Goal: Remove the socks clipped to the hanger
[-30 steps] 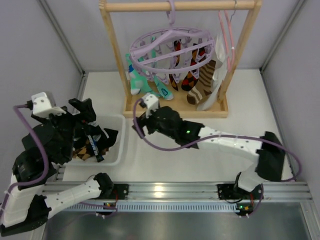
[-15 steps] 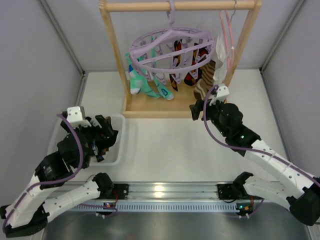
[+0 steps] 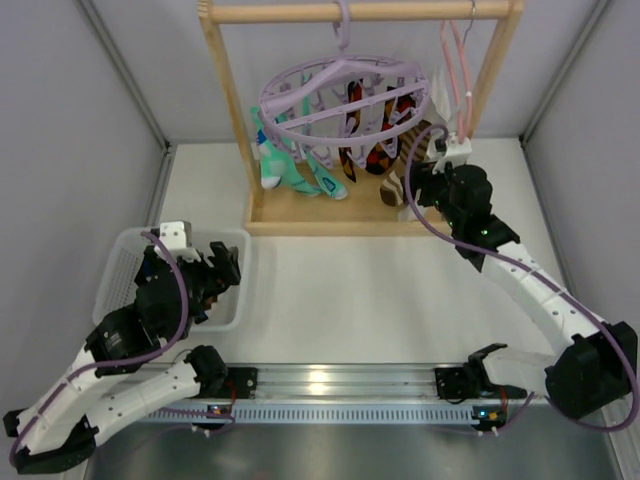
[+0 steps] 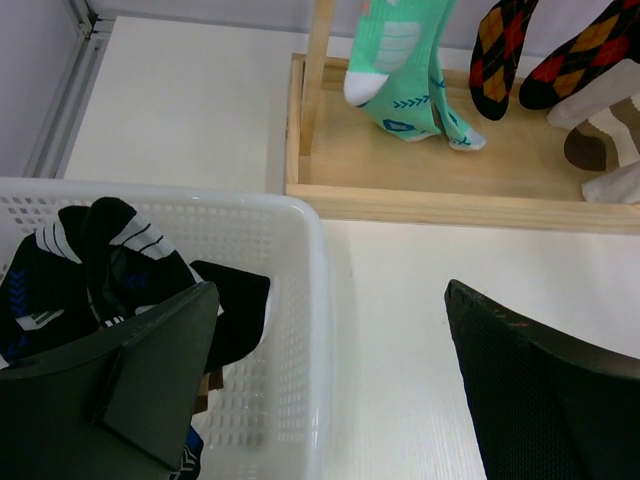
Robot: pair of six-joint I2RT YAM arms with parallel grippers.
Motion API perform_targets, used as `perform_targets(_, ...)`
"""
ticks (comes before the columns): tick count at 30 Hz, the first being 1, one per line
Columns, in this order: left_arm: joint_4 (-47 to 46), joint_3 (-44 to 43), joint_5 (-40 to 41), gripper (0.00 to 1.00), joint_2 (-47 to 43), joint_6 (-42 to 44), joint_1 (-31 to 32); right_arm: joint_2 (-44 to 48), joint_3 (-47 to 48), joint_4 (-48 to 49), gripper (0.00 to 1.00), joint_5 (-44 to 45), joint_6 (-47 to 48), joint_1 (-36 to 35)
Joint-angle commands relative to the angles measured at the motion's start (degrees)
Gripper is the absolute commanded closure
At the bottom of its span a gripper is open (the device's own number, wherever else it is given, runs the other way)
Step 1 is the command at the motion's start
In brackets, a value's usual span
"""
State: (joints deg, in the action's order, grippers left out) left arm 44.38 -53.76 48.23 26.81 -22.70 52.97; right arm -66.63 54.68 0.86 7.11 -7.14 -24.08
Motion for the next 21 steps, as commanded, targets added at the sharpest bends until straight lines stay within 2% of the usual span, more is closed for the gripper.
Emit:
perform_targets(1,-0.96,0.5,-1.47,0.02,1.75,-0.68,-0.06,-2.01,4.99,2.74,0.31,-1.49,0.72,3.24)
perform_targets(10,-0.96,0.58,-1.47,0.02,1.49,-0.33,-0.15,-7.11,7.56,4.4,0.32,-3.51,1.86,5.27)
perform_targets(14,-0.96,0.58,-1.73,0.02,1.05,-0.42,-0.15,-8.42,5.45,10.01,0.31,-1.93,3.79,5.27)
perform_targets(21,-0.96,0.67,-2.0,0.02,1.32,-0.42,-0.15,-12.03,5.53,14.43,0.32,-3.33,5.99,5.27)
